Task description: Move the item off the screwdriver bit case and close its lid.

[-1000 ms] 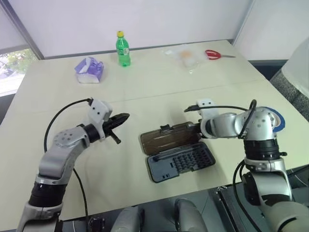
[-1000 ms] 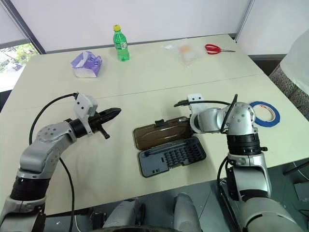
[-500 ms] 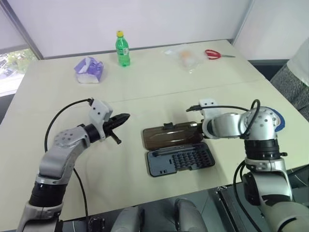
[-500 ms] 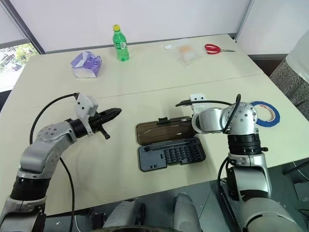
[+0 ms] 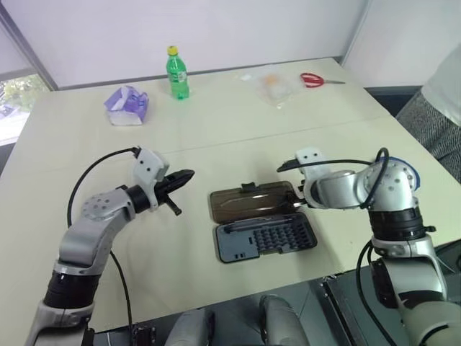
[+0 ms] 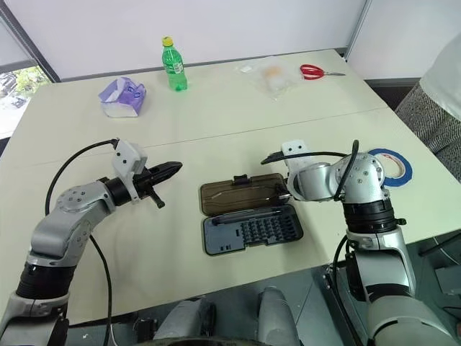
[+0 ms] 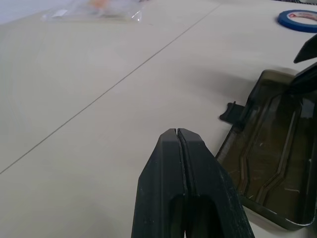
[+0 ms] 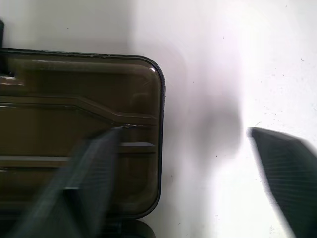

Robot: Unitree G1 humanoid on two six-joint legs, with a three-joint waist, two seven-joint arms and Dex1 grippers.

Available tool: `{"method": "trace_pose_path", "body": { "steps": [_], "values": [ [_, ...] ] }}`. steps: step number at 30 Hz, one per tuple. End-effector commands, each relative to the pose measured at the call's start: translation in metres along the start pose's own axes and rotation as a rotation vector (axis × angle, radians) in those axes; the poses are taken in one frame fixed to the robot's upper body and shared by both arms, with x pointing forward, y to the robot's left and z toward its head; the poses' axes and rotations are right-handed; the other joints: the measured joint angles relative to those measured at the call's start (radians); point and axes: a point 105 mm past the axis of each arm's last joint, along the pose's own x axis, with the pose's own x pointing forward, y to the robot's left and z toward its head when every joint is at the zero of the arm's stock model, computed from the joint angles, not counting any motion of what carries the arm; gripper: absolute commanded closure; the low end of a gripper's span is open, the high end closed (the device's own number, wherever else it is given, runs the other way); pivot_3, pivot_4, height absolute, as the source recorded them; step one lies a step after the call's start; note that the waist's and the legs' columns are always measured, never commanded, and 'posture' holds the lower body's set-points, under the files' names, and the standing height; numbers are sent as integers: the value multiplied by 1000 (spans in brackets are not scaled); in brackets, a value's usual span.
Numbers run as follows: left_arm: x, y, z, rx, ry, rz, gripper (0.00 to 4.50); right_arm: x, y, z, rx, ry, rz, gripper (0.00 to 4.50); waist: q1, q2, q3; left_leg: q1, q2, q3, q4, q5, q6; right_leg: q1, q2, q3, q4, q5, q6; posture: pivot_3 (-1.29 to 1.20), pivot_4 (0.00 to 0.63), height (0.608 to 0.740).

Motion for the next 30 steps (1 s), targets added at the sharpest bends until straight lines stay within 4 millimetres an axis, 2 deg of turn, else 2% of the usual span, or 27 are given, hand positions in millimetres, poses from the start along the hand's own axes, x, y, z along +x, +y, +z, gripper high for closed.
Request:
{"method": "trace_pose_path", "body": {
  "steps": [1, 5, 8, 13, 16, 19, 22, 24, 26, 30],
  "values": [
    [-1, -6, 12, 12, -35, -42, 4500, -9, 8, 9, -68, -60, 29, 13, 2, 0, 0, 0, 0, 0, 0, 0, 0, 0, 0, 0, 0, 0, 0, 0, 150, 740],
    [-4, -18, 14, -30, -35, -133, 4500, -30, 15, 33, -125, -229, 47, 13, 3, 1, 1, -3, 0, 0, 0, 0, 0, -2, 0, 0, 0, 0, 0, 0, 150, 740],
    [-7, -27, 17, -59, -35, -212, 4500, -40, 17, 44, -140, -321, 70, 13, 3, 2, 1, -5, -1, 0, 1, 0, 0, -4, 0, 0, 0, 0, 0, 0, 150, 740],
    [-17, -64, 18, -74, 21, -530, 4500, -71, 23, 76, -158, -621, 161, 13, 3, 3, 2, -6, -1, 0, 1, 0, 0, -5, 0, 0, 0, 0, 0, 0, 150, 740],
    [-20, -82, 13, -82, 67, -671, 4500, -72, 27, 74, -202, -640, 239, 13, 3, 3, 2, -5, -1, 0, 1, 0, 0, -4, 0, 0, 0, 0, 0, 0, 150, 740],
    [-16, -89, 1, -85, 105, -745, 4500, -77, 30, 71, -372, -696, 250, 13, 9, 3, 2, -6, -1, 0, 1, 0, 0, -4, 0, 0, 0, 0, 0, 0, 150, 740],
    [-12, -89, -14, -78, 145, -778, 4500, -73, 35, 55, -769, -723, 179, 13, 6, 3, 2, -6, -2, 0, 1, 0, 0, -5, 0, 0, -1, 0, 0, 0, 150, 740],
    [-7, -89, -21, -78, 155, -790, 4500, -66, 33, 44, -941, -706, 161, 13, 3, 3, 2, -5, -2, 3, 1, 0, 0, -5, 1, -1, -1, 0, 0, 0, 150, 740],
    [-3, -89, -25, -79, 161, -799, 4500, -62, 32, 40, -999, -700, 177, 13, 0, 2, 3, -5, -1, 4, 1, 0, 0, -4, 2, -1, -1, 0, 0, 0, 150, 740],
    [3, -91, -30, -76, 167, -816, 4500, -60, 30, 45, -1005, -709, 189, 13, 3, 2, 3, -5, 0, 4, 1, 0, 0, -5, 2, 0, -1, 0, 0, 0, 150, 740]
  ]
}}
